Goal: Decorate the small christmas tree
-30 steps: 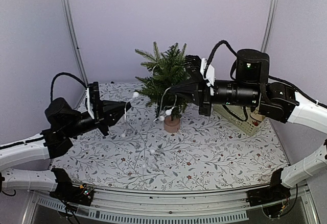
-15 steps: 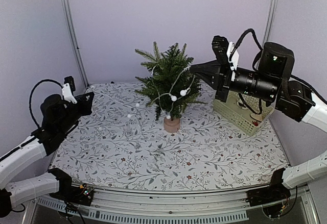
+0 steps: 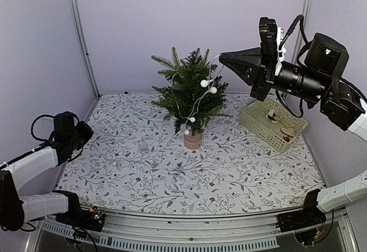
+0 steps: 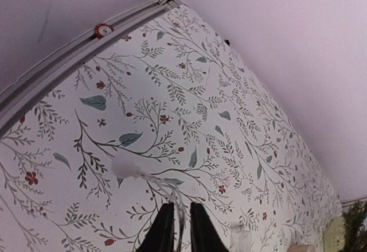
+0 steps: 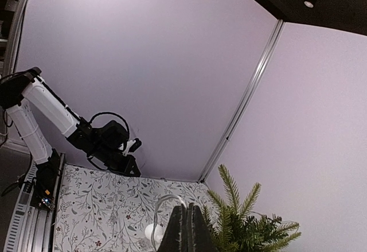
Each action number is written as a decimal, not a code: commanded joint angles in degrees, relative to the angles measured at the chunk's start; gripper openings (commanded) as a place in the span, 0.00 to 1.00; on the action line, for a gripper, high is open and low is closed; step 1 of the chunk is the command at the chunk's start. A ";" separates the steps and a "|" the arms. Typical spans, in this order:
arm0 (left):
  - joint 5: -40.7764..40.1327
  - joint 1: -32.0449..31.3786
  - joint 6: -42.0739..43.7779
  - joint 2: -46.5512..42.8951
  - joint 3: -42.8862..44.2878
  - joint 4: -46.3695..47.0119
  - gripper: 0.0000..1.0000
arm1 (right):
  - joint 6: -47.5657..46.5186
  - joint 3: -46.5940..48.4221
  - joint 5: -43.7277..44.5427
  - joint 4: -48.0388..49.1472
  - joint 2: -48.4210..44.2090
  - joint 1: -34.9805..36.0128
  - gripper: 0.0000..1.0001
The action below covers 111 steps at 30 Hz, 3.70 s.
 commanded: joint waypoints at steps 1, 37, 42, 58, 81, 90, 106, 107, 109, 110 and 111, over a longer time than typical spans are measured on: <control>-0.06 3.67 -3.69 -1.77 -2.63 -0.71 0.31 | 0.52 3.89 -4.72 0.55 2.04 -0.34 0.00; 19.53 -57.50 45.40 9.92 -5.66 40.64 0.63 | -0.01 17.28 -7.78 2.54 11.46 -0.35 0.00; 23.66 -60.38 45.65 21.63 -2.67 50.71 0.66 | -0.09 18.15 -7.88 2.20 11.70 -0.34 0.00; 24.39 -61.06 47.44 24.99 -3.25 56.06 0.68 | -0.57 18.31 -7.84 1.47 11.21 -0.34 0.00; 3.66 -49.14 47.38 -9.27 8.17 25.18 0.00 | -1.33 13.54 11.47 7.26 6.86 -1.16 0.00; -0.93 -39.16 47.55 -5.23 21.86 14.51 0.00 | 2.35 12.60 16.83 11.33 6.04 -9.70 0.00; 5.35 -27.68 45.91 7.10 34.32 11.37 0.00 | 10.52 19.50 8.53 13.91 19.38 -28.18 0.00; 5.50 -27.04 45.28 7.94 35.00 11.13 0.00 | 11.39 20.20 7.03 14.18 20.24 -29.03 0.00; 5.89 -25.59 43.97 9.61 36.45 10.43 0.00 | 12.49 21.88 5.43 14.85 22.70 -30.25 0.00; 6.06 -24.85 43.33 10.58 37.16 10.09 0.00 | 12.70 23.01 4.63 15.05 24.18 -30.66 0.00; 5.93 -24.02 42.74 11.41 37.97 9.75 0.00 | 12.80 24.37 3.96 15.01 26.45 -30.97 0.00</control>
